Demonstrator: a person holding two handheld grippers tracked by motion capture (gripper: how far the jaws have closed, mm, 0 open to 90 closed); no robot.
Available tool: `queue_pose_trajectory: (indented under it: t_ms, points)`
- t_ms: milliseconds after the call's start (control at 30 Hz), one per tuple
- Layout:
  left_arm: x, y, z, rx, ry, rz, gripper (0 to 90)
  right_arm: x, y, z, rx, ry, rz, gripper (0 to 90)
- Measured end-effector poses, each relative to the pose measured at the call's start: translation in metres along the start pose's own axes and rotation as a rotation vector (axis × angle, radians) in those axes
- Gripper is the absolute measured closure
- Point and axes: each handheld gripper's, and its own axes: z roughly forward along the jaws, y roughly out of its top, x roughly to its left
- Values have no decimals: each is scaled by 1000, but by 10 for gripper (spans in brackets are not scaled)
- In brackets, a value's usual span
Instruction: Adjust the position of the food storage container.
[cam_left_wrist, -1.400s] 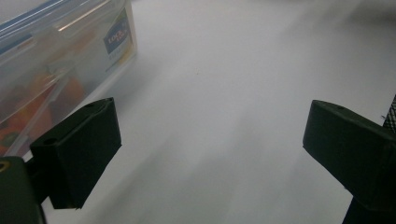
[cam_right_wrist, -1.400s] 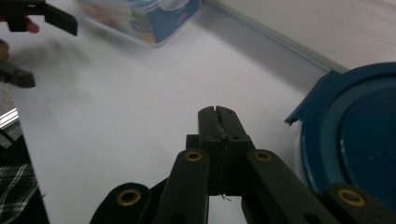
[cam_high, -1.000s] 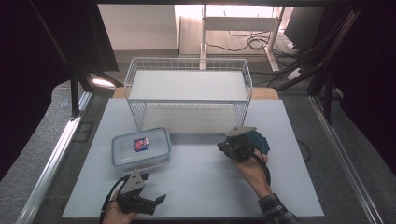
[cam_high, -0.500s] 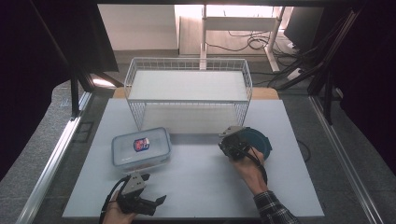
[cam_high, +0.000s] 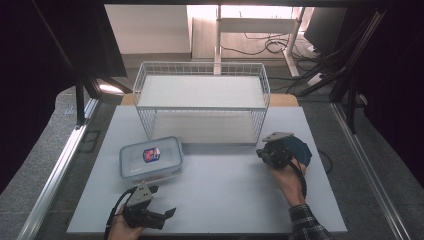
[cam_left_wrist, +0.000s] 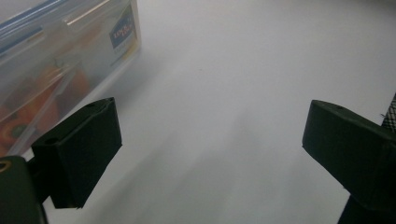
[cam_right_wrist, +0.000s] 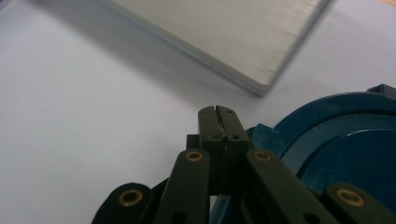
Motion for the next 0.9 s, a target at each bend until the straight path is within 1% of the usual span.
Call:
queue_pose_trajectory:
  t_ms: [33,67,100,133,167,200,233,267,300,333,367,400,467,500,533,567,600,633,667,700,733,767,800,833,867,900]
  points:
    - [1,1,-1,3,3,-12,45,-9,-3,-2,-6,-6,22,899]
    - [1,1,-1,3,3,-12,45,-9,-3,-2,-6,-6,22,899]
    - [2,3,-3,13,18,-17,44,-15,-5,-4,-8,-11,37,898]
    - [3,4,-5,12,19,-25,42,-18,-6,-5,-10,-15,44,898]
    - [5,5,-7,0,13,-30,41,-20,-7,-5,-14,-21,51,898]
    - [5,5,-7,0,13,-30,42,-21,-8,-5,-20,-24,52,898]
    - [6,6,-10,-8,14,-40,42,-21,-8,-5,-20,-24,52,898]
    - [8,9,-17,-17,42,-35,57,-21,-9,-5,-30,-28,48,897]
    - [9,10,-22,-27,79,-25,85,-20,-10,-5,-30,-33,40,896]
    - [9,10,-22,-27,79,-25,132,-20,-10,-5,-30,-33,40,896]
    - [10,12,-27,-30,105,-22,132,-19,-10,-5,-32,-35,37,896]
    - [13,13,-33,-45,125,-36,180,-19,-11,-6,-36,-37,31,895]
    - [18,15,-41,-66,134,-67,314,-19,-12,-8,-56,-26,29,895]
    - [22,16,-46,-76,153,-81,375,-19,-13,-9,-66,-18,28,895]
    - [30,17,-56,-93,196,-102,496,-18,-13,-11,-87,-8,12,894]
    - [30,17,-56,-93,196,-102,540,-18,-13,-11,-87,-8,12,894]
    - [36,18,-61,-104,233,-118,540,-16,-13,-12,-94,-8,-1,894]
    - [46,20,-67,-123,273,-139,630,-12,-12,-12,-101,-13,-29,893]
    - [50,20,-70,-135,293,-149,680,-9,-11,-12,-109,-9,-43,893]
    - [50,20,-70,-135,293,-149,731,-9,-11,-12,-109,-9,-43,893]
    - [58,20,-73,-145,325,-161,778,-3,-10,-10,-117,-1,-74,893]
    - [72,19,-77,-146,377,-177,816,1,-9,-8,-118,0,-90,893]
    - [72,19,-77,-146,377,-177,846,1,-9,-8,-118,0,-90,893]
    - [80,18,-78,-137,407,-185,846,4,-8,-7,-115,0,-103,893]
    - [97,13,-77,-95,473,-198,894,9,-6,-5,-115,6,-111,893]
    - [97,13,-77,-95,473,-198,898,9,-6,-5,-115,6,-111,893]
